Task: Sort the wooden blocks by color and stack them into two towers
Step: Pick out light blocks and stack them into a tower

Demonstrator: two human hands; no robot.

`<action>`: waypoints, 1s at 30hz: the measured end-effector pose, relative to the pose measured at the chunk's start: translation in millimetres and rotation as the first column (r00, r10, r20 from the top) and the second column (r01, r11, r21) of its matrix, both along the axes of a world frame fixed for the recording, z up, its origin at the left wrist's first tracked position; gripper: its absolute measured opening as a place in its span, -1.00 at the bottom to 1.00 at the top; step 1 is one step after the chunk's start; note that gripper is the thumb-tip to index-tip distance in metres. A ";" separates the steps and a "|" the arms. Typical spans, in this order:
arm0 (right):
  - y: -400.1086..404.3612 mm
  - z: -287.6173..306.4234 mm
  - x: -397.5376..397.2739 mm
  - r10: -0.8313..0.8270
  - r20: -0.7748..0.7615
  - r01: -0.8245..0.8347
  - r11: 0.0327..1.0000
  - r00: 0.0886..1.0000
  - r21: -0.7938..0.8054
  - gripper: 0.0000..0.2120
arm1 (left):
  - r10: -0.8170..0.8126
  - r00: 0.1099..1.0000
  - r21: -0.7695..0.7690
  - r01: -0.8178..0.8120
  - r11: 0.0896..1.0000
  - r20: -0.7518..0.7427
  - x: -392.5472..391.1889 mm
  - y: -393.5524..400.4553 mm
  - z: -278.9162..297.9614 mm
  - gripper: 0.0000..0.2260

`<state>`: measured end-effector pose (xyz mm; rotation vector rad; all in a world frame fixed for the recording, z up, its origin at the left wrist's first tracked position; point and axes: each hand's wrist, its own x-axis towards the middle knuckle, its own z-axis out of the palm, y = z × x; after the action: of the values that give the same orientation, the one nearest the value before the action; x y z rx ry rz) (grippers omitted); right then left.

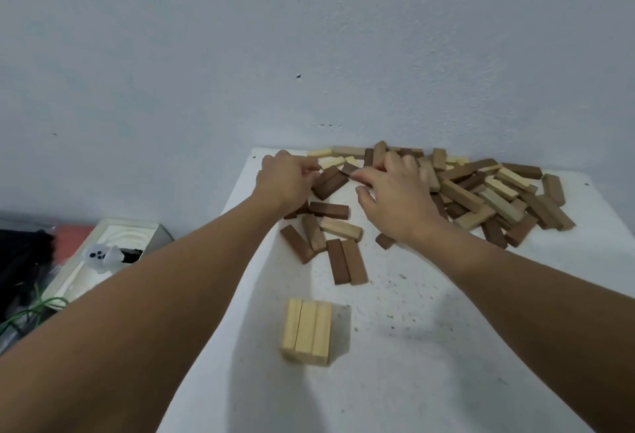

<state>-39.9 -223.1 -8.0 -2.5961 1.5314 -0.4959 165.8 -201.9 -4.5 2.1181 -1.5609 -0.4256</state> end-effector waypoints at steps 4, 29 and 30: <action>-26.5 -6.6 14.6 -0.031 -0.116 0.028 0.999 0.993 -0.032 -0.68 | -0.005 0.997 0.017 0.004 1.000 0.071 -2.1 -30.8 -12.4 -0.72; -86.1 -7.3 43.5 -0.173 -0.117 0.185 0.977 0.978 0.101 -0.73 | 0.125 0.986 0.147 -0.140 0.979 0.109 5.5 -71.8 -9.6 -0.61; -84.6 -7.6 43.2 -0.174 -0.113 0.185 0.977 0.978 0.102 -0.75 | 0.140 0.985 0.150 -0.154 0.977 0.101 5.3 -72.8 -9.9 -0.65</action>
<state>3.3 -307.7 -15.5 -2.4471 1.7827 -0.2830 171.1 -274.7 -14.4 2.3854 -1.4469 -0.4196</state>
